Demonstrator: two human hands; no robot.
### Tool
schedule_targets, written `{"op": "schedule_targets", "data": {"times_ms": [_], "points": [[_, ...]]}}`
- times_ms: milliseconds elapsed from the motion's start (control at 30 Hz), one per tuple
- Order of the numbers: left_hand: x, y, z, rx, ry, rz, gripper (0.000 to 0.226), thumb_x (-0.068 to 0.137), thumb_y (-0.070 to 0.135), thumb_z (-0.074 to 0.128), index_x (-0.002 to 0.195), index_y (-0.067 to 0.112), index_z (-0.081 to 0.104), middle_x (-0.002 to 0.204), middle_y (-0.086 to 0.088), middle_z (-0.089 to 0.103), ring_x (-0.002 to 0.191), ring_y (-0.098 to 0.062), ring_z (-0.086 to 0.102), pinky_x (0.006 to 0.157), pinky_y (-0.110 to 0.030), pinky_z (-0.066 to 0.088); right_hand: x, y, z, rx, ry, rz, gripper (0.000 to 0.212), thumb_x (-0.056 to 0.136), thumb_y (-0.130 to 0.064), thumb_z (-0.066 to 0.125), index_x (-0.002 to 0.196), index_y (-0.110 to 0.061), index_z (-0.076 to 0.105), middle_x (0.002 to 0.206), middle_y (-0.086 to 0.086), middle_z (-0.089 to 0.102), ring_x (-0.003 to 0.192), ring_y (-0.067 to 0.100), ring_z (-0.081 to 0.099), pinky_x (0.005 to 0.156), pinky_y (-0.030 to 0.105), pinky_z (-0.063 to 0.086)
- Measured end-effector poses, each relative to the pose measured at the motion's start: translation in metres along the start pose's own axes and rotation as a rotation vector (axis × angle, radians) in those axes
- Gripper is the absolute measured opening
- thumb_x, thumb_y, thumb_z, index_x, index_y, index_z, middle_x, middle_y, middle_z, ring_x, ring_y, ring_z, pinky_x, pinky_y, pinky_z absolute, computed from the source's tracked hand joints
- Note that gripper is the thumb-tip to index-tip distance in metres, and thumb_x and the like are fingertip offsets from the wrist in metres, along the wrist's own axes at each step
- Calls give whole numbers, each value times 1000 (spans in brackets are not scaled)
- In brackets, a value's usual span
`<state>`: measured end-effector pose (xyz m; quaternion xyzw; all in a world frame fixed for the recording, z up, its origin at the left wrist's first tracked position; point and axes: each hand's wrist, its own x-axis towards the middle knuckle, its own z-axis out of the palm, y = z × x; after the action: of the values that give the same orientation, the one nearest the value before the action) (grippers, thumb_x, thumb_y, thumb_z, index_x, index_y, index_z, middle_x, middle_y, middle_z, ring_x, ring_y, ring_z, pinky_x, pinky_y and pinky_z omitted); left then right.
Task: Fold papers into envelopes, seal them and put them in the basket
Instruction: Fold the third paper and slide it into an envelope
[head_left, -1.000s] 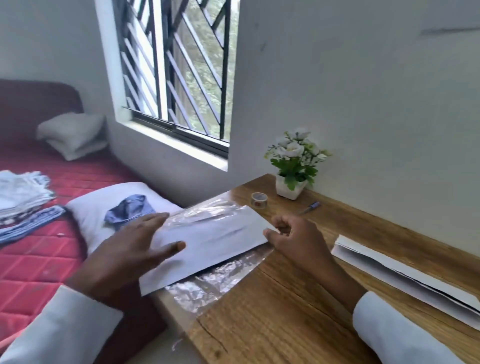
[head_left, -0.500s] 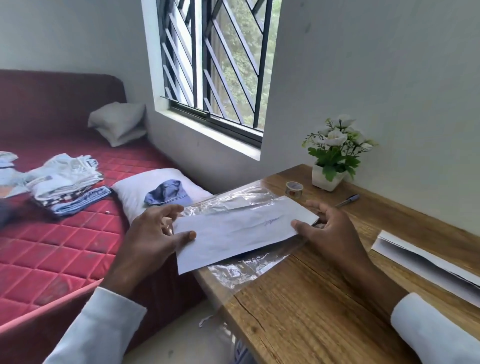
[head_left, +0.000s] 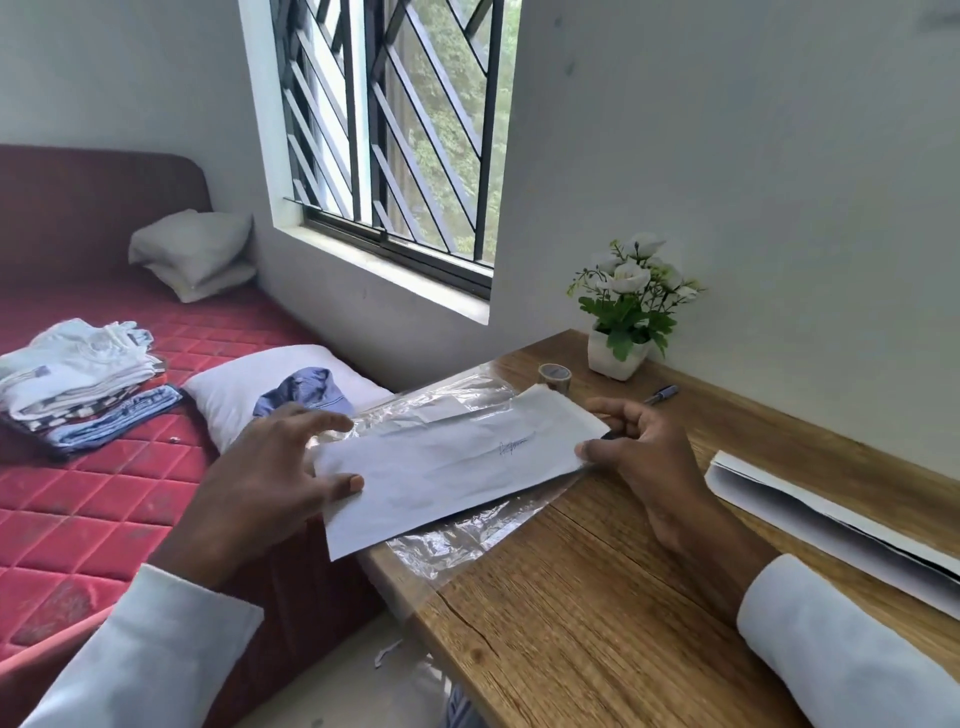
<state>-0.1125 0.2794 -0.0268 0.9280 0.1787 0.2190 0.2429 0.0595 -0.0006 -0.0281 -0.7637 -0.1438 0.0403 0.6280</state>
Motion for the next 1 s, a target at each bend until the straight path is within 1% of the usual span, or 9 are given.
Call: {"op": "schedule_targets", "data": {"times_ms": [100, 200, 300, 400, 533, 600, 700, 833, 1000], "points": [[6, 18, 0, 91, -156, 70, 69, 63, 54, 83, 125, 33, 60, 134, 8, 52, 121, -18, 50, 100, -41, 43, 0, -1, 0, -87, -7, -3, 31, 76, -17, 81, 104, -25, 70, 89, -4, 71, 81, 8, 68, 54, 13, 49], [11, 33, 7, 108, -312, 121, 79, 62, 68, 74, 132, 37, 54, 143, 13, 45, 129, -9, 44, 107, -33, 36, -1, -1, 4, -245, 7, -31, 44, 77, -29, 81, 118, -24, 66, 81, -5, 69, 76, 10, 66, 61, 20, 49], [14, 38, 12, 76, -429, 119, 85, 61, 75, 68, 136, 39, 48, 148, 17, 38, 132, -7, 41, 107, -27, 33, -3, 0, 9, -355, 24, -94, 56, 76, -30, 81, 128, -26, 61, 79, -5, 68, 73, 10, 65, 59, 20, 49], [18, 41, 17, 110, -495, 152, 102, 54, 84, 61, 144, 42, 36, 155, 18, 28, 139, -7, 32, 114, -30, 28, -4, -1, 9, -303, 64, -115, 54, 75, -25, 81, 125, -28, 62, 81, -6, 69, 75, 8, 66, 61, 21, 53], [28, 55, 35, 142, -559, 221, 127, 45, 95, 54, 151, 45, 5, 162, 16, 7, 148, -13, 14, 120, -40, 18, -3, -7, 6, -101, 90, -81, 46, 76, -17, 80, 118, -27, 67, 91, -3, 70, 82, 10, 68, 62, 25, 58], [36, 67, 47, 164, -553, 276, 130, 46, 96, 53, 150, 45, -7, 163, 14, -3, 150, -16, 6, 121, -43, 13, -3, -9, 4, 8, 90, -64, 42, 77, -13, 79, 115, -25, 67, 85, -5, 72, 75, 9, 71, 59, 25, 59], [48, 87, 64, 159, -491, 336, 128, 51, 95, 52, 149, 42, -12, 164, 7, -6, 150, -20, 1, 121, -47, 10, -6, -12, 1, 147, 73, -54, 38, 79, -6, 77, 114, -19, 67, 75, -10, 74, 68, 5, 72, 55, 18, 54], [59, 112, 78, 118, -338, 418, 118, 60, 89, 51, 150, 35, -1, 162, -1, 12, 145, -30, 19, 116, -55, 21, -7, -16, -9, 220, 93, -44, 40, 80, -7, 76, 118, -15, 67, 103, 7, 74, 89, 18, 73, 65, 25, 60], [62, 134, 84, 126, -198, 545, 111, 63, 77, 58, 150, 31, 7, 148, -5, 28, 132, -32, 30, 111, -60, 27, -8, -27, -32, 328, 104, -19, 34, 78, -5, 74, 111, -14, 71, 102, 6, 76, 91, 21, 73, 66, 26, 58]]}}
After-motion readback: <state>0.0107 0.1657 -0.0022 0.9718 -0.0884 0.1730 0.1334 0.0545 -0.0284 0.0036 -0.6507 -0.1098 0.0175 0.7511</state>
